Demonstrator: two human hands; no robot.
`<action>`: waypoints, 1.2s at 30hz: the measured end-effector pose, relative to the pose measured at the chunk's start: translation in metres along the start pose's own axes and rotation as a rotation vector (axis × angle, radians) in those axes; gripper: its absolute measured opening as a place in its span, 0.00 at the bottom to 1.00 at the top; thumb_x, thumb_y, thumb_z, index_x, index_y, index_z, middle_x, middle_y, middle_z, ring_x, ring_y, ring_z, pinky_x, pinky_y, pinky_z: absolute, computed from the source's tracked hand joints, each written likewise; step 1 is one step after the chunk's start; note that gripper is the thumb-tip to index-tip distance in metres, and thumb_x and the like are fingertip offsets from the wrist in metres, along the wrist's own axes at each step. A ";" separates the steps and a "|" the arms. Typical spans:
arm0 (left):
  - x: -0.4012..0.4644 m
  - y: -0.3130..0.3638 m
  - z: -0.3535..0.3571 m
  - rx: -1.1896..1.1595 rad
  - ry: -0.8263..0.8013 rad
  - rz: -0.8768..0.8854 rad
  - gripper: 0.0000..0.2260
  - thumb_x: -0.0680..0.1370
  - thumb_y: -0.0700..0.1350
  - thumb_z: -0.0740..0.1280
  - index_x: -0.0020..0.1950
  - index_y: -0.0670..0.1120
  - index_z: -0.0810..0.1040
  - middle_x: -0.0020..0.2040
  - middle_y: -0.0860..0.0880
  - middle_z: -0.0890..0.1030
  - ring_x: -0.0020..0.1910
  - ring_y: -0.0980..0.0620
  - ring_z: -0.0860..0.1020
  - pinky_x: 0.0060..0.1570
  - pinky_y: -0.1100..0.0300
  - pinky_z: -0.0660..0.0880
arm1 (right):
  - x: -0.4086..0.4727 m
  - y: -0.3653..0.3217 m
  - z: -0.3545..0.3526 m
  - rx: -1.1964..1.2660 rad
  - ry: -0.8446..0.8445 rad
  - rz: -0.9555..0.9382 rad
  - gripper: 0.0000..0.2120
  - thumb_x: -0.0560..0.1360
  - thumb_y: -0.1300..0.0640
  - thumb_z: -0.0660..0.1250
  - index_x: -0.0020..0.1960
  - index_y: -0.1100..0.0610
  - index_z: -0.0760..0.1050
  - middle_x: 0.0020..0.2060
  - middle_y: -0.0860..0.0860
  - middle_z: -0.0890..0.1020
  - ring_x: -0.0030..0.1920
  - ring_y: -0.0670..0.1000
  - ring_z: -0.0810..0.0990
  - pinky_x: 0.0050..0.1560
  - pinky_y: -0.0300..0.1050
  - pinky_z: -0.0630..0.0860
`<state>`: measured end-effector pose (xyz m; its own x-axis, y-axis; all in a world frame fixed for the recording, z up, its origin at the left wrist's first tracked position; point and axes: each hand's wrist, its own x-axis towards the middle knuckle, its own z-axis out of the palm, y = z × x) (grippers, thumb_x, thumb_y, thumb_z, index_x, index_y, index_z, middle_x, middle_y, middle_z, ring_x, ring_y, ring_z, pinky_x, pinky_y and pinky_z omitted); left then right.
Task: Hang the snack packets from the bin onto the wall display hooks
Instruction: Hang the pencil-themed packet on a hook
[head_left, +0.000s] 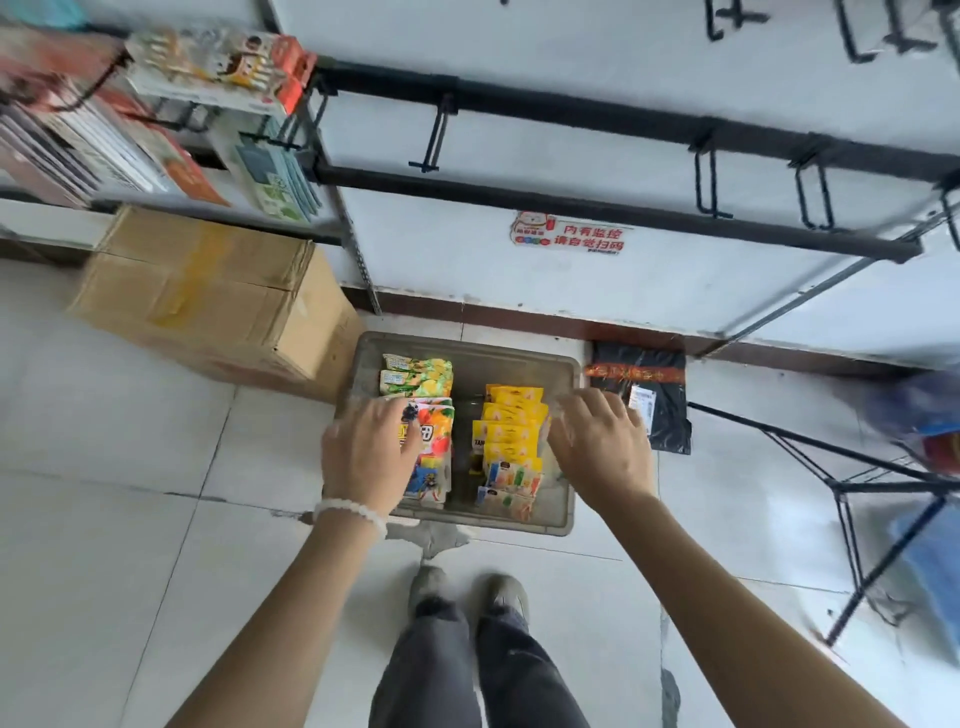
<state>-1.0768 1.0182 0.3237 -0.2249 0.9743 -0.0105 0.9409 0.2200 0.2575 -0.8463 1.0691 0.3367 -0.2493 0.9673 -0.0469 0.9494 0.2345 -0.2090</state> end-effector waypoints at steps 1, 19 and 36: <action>-0.006 0.007 -0.001 -0.018 -0.017 0.012 0.10 0.76 0.49 0.63 0.53 0.47 0.78 0.42 0.49 0.82 0.41 0.48 0.78 0.41 0.52 0.77 | -0.011 0.002 -0.003 0.003 -0.010 0.006 0.18 0.73 0.49 0.52 0.49 0.54 0.77 0.45 0.51 0.81 0.47 0.56 0.79 0.45 0.51 0.75; -0.025 -0.028 0.227 0.064 -0.278 0.095 0.09 0.70 0.49 0.72 0.46 0.46 0.80 0.37 0.48 0.81 0.36 0.46 0.78 0.29 0.58 0.72 | -0.044 0.066 0.201 0.142 -0.296 0.223 0.12 0.76 0.54 0.61 0.58 0.55 0.74 0.53 0.53 0.79 0.53 0.58 0.77 0.48 0.51 0.74; 0.021 -0.049 0.459 0.014 -0.628 0.193 0.23 0.74 0.64 0.61 0.65 0.55 0.71 0.53 0.51 0.78 0.53 0.49 0.75 0.45 0.55 0.74 | 0.058 0.120 0.441 0.292 -0.494 0.279 0.16 0.78 0.54 0.60 0.64 0.56 0.71 0.59 0.58 0.75 0.56 0.60 0.75 0.54 0.53 0.74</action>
<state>-1.0116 1.0496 -0.1323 0.1345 0.8381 -0.5286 0.9538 0.0352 0.2984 -0.8316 1.1109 -0.1219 -0.1251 0.8132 -0.5684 0.9176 -0.1230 -0.3779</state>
